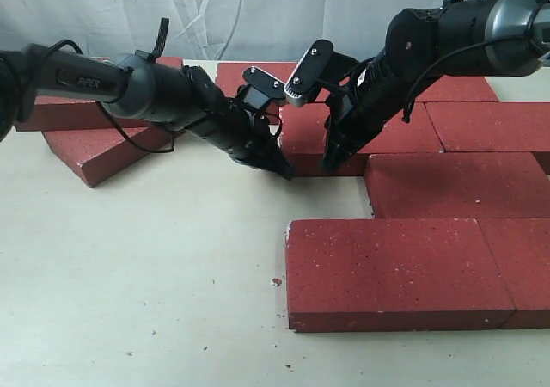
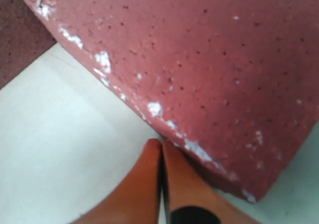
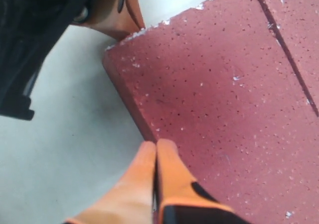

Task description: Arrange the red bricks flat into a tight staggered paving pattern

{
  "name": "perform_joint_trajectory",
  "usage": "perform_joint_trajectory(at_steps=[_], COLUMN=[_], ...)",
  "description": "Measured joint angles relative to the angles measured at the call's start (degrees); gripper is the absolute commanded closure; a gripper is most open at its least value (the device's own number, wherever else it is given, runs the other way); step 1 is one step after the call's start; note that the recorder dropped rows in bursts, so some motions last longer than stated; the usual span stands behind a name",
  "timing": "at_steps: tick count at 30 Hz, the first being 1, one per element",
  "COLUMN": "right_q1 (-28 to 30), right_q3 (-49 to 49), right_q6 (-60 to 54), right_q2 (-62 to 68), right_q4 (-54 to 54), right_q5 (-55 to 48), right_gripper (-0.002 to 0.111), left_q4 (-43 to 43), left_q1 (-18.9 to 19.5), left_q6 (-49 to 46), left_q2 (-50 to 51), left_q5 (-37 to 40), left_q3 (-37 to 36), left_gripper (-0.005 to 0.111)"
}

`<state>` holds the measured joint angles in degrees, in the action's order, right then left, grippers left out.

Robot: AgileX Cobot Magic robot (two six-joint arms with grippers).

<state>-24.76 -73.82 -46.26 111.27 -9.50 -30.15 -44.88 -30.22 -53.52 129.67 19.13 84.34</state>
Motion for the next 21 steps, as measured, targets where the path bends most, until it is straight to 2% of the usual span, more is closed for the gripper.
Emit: perform_joint_trajectory(at_steps=[7, 13, 21], right_q1=[0.0, 0.0, 0.0], right_q3=[0.0, 0.0, 0.0], right_q6=[0.0, 0.0, 0.0], right_q2=[0.0, 0.0, 0.0], right_q4=[0.0, 0.0, -0.1], right_q5=[0.1, 0.5, 0.9], right_gripper=[0.109, 0.109, 0.109], left_q4=[6.7, 11.4, 15.2], left_q1=[3.4, 6.7, 6.7], left_q6=[6.8, 8.5, 8.6], left_q2=[-0.9, -3.6, -15.3], left_q5=[5.3, 7.7, 14.3], left_q3=[0.5, 0.4, 0.4], left_gripper=[0.107, 0.107, 0.107])
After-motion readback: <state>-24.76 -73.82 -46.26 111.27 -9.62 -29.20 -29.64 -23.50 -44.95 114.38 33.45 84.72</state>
